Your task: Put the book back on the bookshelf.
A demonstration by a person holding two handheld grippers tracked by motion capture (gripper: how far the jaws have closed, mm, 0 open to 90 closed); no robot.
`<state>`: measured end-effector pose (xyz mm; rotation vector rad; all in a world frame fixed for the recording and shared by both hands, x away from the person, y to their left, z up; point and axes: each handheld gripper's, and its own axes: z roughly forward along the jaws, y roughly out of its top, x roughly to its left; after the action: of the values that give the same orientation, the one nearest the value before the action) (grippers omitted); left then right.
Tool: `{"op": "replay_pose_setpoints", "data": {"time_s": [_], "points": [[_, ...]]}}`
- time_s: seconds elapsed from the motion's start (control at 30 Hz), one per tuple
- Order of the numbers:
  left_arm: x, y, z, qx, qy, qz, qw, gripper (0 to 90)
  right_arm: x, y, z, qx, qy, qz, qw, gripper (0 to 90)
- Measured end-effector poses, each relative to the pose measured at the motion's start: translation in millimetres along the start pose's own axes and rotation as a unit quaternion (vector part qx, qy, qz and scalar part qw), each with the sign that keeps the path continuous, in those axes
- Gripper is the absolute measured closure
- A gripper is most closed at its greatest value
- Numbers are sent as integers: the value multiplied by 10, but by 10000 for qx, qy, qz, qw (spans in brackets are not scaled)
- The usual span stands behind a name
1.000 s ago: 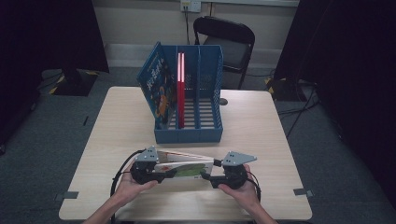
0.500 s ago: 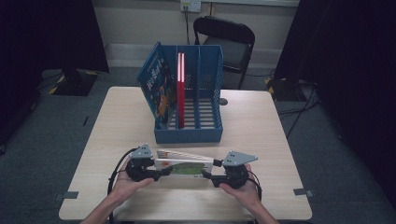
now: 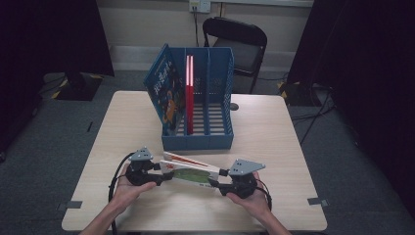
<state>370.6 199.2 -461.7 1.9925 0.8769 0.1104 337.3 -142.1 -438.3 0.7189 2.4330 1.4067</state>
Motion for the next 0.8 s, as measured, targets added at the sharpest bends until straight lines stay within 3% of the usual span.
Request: {"op": "replay_pose_setpoints", "data": {"time_s": [0.1, 0.17, 0.37, 0.47, 0.8], "points": [[14, -5, 10, 10, 62, -129, 9999, 332, -11, 0, -6, 16, -17, 7, 10000, 636], [9, 0, 19, -1, 176, -54, 9998, 318, -24, 4, -11, 25, -11, 0, 10000, 669], [-12, 44, 88, -67, 155, -7, 9999, 324, -5, 12, -1, 39, 57, -39, 10000, 688], [-30, 103, 154, -94, 228, -84, 9997, 296, 8, 29, 31, 81, 137, -33, 9999, 670], [-34, 118, 187, -102, 281, 33, 9995, 298, 47, 89, 228, 251, 107, -99, 9996, 598]]}}
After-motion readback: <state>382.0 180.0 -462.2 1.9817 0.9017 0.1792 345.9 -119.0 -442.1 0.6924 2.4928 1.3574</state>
